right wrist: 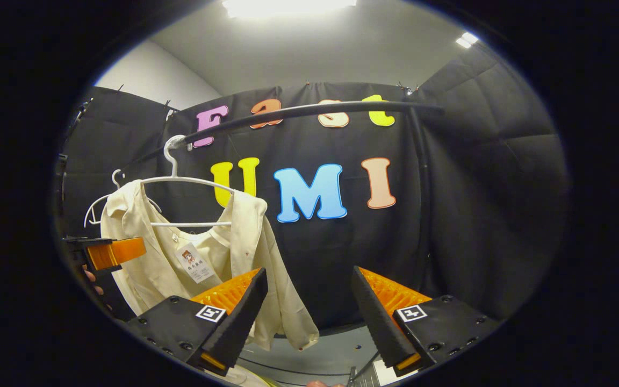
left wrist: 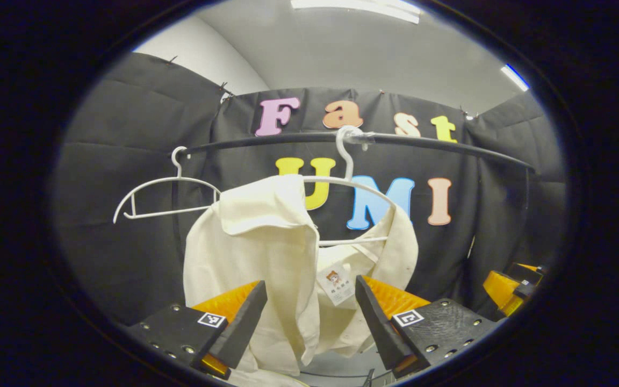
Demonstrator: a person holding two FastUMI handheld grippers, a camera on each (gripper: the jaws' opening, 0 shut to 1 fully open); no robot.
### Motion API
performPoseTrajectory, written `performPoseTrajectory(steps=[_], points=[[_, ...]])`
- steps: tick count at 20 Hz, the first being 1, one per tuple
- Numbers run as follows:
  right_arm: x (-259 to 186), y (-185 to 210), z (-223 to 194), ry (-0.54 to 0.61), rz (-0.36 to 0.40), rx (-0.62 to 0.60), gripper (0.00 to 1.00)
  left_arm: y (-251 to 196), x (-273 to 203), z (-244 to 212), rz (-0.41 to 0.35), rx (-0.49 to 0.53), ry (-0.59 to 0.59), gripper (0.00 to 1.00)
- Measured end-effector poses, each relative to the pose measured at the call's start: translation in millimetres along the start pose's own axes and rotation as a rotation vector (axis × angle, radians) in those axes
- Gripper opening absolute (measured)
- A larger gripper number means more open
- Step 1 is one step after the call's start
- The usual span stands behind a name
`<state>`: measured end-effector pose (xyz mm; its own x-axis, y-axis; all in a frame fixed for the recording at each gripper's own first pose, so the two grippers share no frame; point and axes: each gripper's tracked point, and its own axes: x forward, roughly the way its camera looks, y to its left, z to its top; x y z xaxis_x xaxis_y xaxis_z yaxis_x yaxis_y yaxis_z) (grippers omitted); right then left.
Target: Grasp the clothes on the hanger with both hands and then place them into the laundry hamper below.
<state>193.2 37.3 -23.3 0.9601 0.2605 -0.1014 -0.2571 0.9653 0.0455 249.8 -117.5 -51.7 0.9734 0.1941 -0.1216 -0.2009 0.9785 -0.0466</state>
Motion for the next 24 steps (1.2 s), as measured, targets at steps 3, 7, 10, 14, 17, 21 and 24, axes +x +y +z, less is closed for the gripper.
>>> performPoseTrajectory(steps=[3, 7, 10, 14, 17, 21, 24], points=[[14.1, -4.6, -13.7, 0.032, 0.044, -0.016, 0.99, 7.2, 27.5, -8.8, 0.118, -0.008, -0.002, 0.96], [31.8, -7.2, -30.4, 0.075, 0.105, -0.018, 0.99, 20.1, 54.6, -12.0, 0.247, -0.006, -0.021, 0.96], [43.7, -10.5, -38.5, 0.093, 0.137, -0.026, 0.99, 28.5, 65.6, -10.9, 0.319, 0.015, -0.032, 0.96], [49.5, -8.7, -51.1, 0.108, 0.168, -0.038, 0.99, 36.1, 70.6, -8.9, 0.380, 0.046, -0.043, 0.96], [61.1, -2.5, -55.0, 0.121, 0.190, -0.025, 0.99, 41.8, 69.7, -9.3, 0.402, 0.063, -0.041, 0.79], [80.8, 9.4, -48.4, 0.106, 0.218, -0.001, 0.99, 49.8, 72.0, -3.6, 0.407, 0.057, -0.055, 0.33], [95.4, 29.0, -39.3, 0.083, 0.250, 0.018, 0.98, 48.5, 67.5, 4.5, 0.365, 0.079, -0.086, 0.08]])
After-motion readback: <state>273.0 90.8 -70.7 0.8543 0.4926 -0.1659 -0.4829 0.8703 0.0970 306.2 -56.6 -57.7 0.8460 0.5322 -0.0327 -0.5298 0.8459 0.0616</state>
